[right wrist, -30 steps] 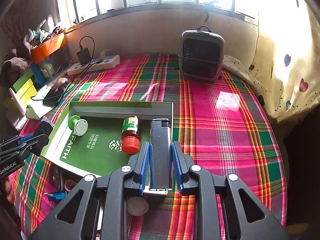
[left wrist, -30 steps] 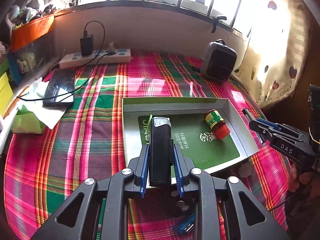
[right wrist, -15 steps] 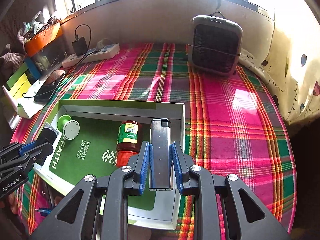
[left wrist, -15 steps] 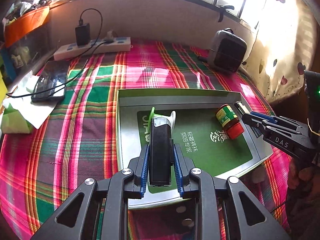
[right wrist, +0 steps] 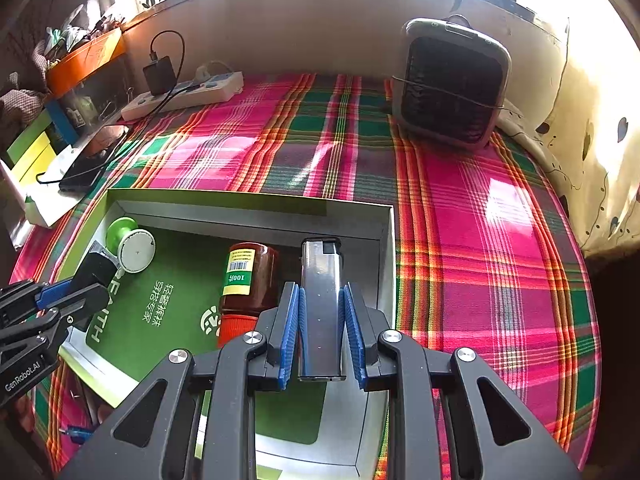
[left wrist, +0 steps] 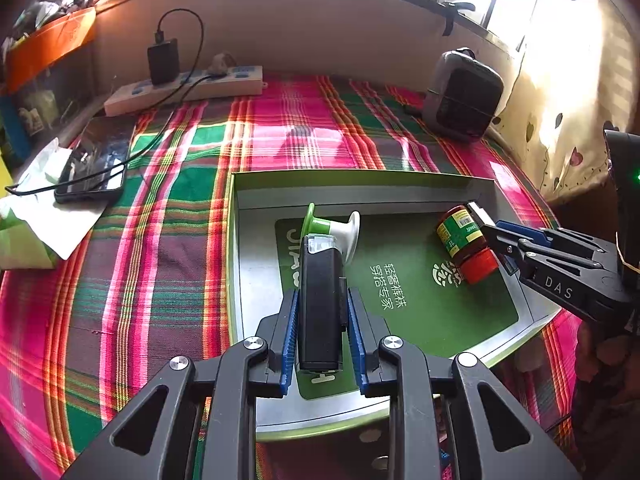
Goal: Organize rigid objects
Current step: 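Lift the black lighter and carry it into the green tray beside the spool, then open both grippers to release the lighter in the tray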
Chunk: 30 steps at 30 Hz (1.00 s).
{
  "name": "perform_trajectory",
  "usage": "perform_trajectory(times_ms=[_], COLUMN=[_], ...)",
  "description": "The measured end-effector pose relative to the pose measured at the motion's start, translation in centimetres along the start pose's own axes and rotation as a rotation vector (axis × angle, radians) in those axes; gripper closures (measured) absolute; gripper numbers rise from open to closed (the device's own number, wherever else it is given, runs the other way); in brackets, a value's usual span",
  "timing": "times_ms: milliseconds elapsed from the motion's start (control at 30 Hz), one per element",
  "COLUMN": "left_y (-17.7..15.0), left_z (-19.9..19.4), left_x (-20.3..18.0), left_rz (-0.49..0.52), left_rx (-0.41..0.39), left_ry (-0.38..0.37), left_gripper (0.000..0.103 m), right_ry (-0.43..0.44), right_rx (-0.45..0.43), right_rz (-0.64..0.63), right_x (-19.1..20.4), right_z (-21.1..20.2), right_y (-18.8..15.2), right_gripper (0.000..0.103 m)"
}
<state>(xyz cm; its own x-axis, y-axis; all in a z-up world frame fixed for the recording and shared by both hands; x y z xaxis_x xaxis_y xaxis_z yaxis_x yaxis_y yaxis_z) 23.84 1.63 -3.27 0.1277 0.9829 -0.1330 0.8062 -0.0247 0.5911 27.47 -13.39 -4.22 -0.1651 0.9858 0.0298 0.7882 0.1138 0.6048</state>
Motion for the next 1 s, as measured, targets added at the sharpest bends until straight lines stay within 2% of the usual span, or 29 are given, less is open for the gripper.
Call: perform_trajectory(times_ms=[400, 1000], left_y=[0.11, 0.17], left_z=[0.32, 0.54], left_x=[-0.03, 0.03], left_rz=[0.004, 0.008], left_rx=[0.002, 0.004], left_ry=[0.011, 0.019], left_gripper=[0.081, 0.078], right_ry=[-0.028, -0.022], right_rx=[-0.002, -0.013], right_rz=[-0.048, -0.065], right_x=[0.5, 0.88], right_z=[0.65, 0.89], right_y=[-0.12, -0.29], right_gripper=[0.079, 0.078])
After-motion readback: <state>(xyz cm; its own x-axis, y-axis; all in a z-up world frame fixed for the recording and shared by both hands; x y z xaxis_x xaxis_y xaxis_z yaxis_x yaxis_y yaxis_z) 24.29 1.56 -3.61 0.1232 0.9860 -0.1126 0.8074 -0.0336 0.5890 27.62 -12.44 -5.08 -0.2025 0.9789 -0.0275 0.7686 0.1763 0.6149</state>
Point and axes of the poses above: each gripper's, at about its wrist camera, not at the fingertips, and z roughly the way its jaws point, x to its left, y to its top, the point moved 7 cm from there along z, roughly the way its jaws point, and after that the axes turned 1 degree about z, right-handed, at the moved point
